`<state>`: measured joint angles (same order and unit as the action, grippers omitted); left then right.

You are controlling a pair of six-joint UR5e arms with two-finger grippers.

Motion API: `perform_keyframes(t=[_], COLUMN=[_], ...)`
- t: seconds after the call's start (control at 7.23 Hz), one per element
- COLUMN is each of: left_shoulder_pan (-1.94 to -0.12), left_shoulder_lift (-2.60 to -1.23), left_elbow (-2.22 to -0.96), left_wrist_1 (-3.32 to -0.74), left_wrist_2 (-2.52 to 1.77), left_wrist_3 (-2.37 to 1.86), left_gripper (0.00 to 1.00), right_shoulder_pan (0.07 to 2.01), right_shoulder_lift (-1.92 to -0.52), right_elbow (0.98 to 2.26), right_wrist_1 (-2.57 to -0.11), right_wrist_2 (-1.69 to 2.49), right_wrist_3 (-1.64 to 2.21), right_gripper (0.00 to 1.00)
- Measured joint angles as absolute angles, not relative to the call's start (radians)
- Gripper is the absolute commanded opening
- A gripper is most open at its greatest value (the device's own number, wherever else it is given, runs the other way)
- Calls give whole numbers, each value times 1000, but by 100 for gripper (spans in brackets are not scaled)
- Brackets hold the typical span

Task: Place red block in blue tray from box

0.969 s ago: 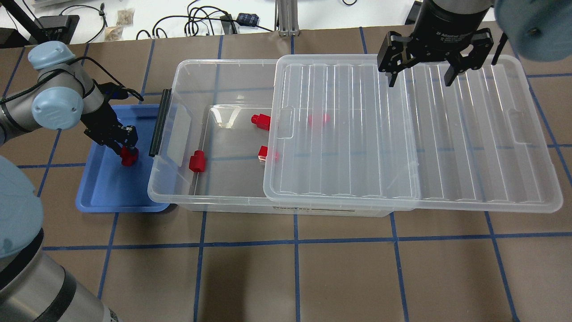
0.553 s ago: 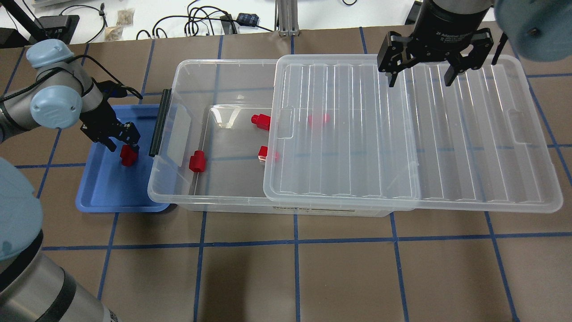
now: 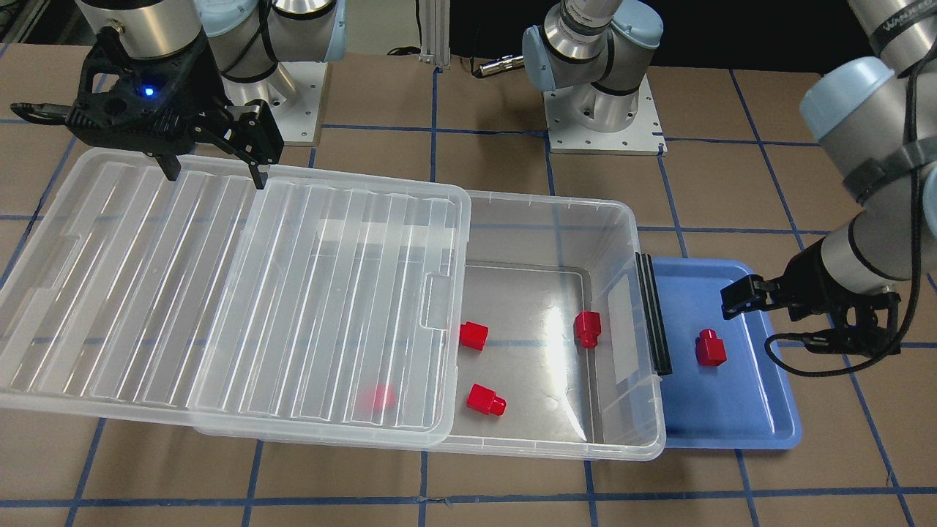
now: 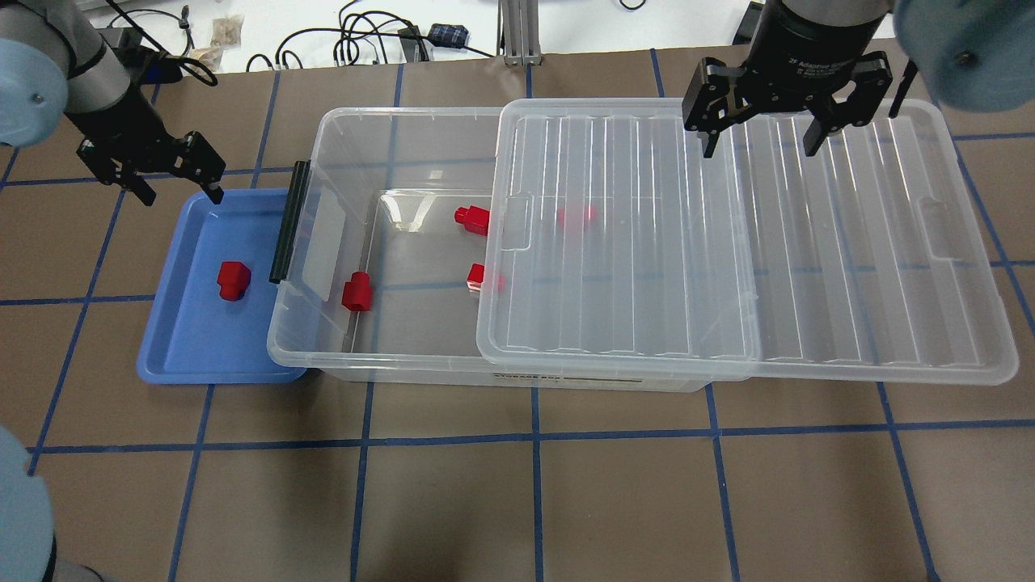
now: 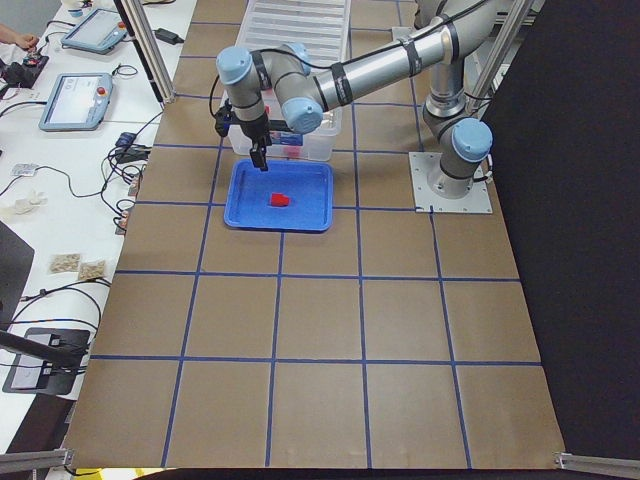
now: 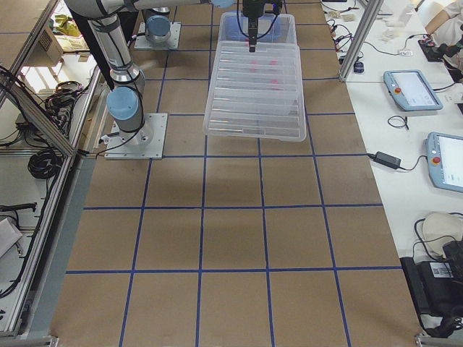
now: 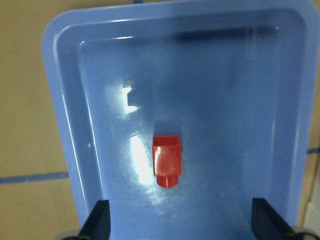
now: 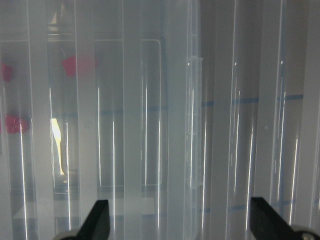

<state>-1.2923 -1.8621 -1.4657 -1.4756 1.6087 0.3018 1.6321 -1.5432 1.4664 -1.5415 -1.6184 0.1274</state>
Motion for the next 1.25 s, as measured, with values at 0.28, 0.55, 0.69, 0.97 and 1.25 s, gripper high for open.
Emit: perform_keyframes(t=[0.28,0.55,0.69,0.97,1.25], left_shoulder_pan=[-1376,-1431,-1467,-1513,-1522], left_shoulder_lift=[-1770,-1700,-1682,-1652,-1621], left_elbow=[-1430,-1437,-1446,-1491,-1534], left_wrist_1=[-1546,-1602,-1619,-1629,-1629], left_wrist_2=[1597,1579,1576,1575,1578], left_wrist_3=[266,213,180,158,156], left_gripper=[100,100,100,100,100], right_shoulder_pan=[1631,1631,1631,1631,1631], right_shoulder_lift=[-1543,-1543,-1543,-1543,-1543], right_elbow=[1466,1465,1465,1465,1465], right_wrist_1=[-1541,-1541,-1542,-1542,-1542], right_wrist_2=[-1618,-1618,-1618,-1618,-1618], right_wrist_3=[127,128,128,128,128], right_gripper=[100,100,100,100,100])
